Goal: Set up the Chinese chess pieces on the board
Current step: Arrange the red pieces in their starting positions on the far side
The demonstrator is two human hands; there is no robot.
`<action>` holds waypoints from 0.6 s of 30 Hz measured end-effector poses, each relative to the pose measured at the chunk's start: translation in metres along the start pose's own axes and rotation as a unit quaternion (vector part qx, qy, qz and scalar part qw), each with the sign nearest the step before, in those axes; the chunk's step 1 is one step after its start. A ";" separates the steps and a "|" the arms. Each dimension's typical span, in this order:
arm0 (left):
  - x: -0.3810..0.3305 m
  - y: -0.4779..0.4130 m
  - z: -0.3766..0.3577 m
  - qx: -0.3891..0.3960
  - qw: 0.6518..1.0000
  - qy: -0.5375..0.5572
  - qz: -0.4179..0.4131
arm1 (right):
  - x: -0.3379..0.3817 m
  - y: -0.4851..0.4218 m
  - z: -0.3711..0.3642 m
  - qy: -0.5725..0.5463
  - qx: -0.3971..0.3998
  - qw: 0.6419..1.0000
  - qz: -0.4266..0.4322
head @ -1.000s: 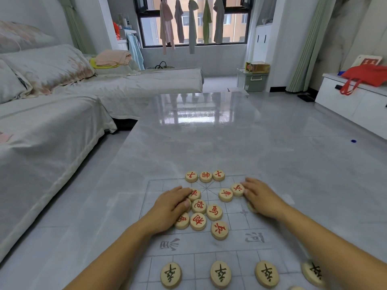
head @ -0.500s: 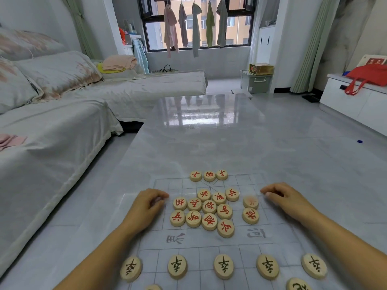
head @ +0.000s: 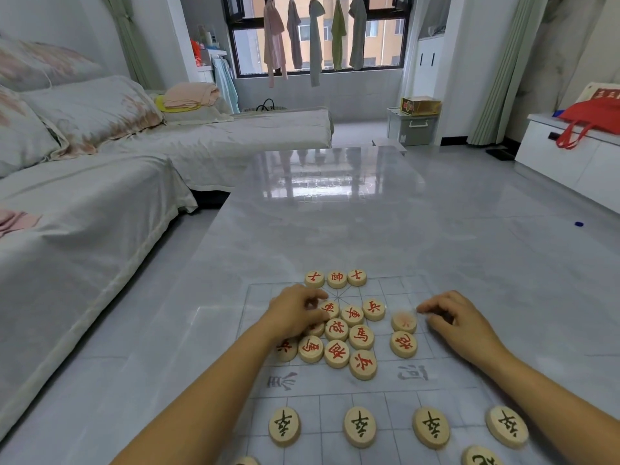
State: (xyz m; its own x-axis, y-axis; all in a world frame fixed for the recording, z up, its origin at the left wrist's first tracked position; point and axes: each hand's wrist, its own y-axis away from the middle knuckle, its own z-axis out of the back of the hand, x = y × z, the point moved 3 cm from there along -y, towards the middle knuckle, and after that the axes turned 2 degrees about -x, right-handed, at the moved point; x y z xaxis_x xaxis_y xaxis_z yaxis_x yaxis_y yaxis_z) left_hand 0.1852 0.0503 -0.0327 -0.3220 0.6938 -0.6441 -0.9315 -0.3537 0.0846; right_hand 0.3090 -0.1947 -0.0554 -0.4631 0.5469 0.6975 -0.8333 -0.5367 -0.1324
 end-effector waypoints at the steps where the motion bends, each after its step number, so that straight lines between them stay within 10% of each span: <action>1: -0.006 -0.006 -0.004 0.019 0.999 -0.030 0.006 | 0.000 0.000 0.000 -0.001 -0.002 1.000 0.003; 18: 0.042 -0.005 0.032 -0.067 0.995 -0.022 0.070 | 0.004 0.005 -0.006 0.084 0.041 0.993 0.073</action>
State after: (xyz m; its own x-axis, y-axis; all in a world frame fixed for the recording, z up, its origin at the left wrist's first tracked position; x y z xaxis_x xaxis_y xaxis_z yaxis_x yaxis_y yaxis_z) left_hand 0.1710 0.1015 -0.0359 -0.4561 0.6579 -0.5992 -0.8472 -0.5271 0.0661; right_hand 0.3009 -0.1917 -0.0576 -0.6262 0.5556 0.5470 -0.7298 -0.6645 -0.1605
